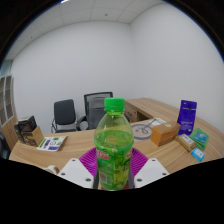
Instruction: Pour water
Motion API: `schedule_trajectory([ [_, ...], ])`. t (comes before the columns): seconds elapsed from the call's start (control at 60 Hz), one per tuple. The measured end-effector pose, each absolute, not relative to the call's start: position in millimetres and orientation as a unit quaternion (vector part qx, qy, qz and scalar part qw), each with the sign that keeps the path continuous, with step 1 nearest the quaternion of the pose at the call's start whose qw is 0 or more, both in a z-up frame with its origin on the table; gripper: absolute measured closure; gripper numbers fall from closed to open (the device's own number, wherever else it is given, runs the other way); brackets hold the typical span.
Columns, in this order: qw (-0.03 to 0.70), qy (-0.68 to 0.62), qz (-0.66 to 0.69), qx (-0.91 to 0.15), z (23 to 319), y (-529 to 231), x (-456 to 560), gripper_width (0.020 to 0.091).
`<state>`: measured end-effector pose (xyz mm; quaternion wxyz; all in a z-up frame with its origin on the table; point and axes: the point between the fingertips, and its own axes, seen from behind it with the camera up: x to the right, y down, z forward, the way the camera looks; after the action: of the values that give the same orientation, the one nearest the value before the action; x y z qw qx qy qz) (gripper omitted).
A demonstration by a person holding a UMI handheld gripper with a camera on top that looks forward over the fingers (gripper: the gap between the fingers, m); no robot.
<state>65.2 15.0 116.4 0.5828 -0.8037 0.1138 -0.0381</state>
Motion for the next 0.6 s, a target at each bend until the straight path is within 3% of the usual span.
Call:
schedule_trajectory([
  [0.15, 0.573, 0.089, -0.039, -0.814, 73, 16, 63, 0.0680],
  [0.333, 0.598, 0.073, -0.049, -0.797, 76, 11, 60, 0.0634],
  [0.467, 0.584, 0.088, -0.032, -0.806, 75, 4, 57, 0.0553],
  [0.6, 0.578, 0.096, -0.022, -0.810, 88, -9, 55, 0.0338],
])
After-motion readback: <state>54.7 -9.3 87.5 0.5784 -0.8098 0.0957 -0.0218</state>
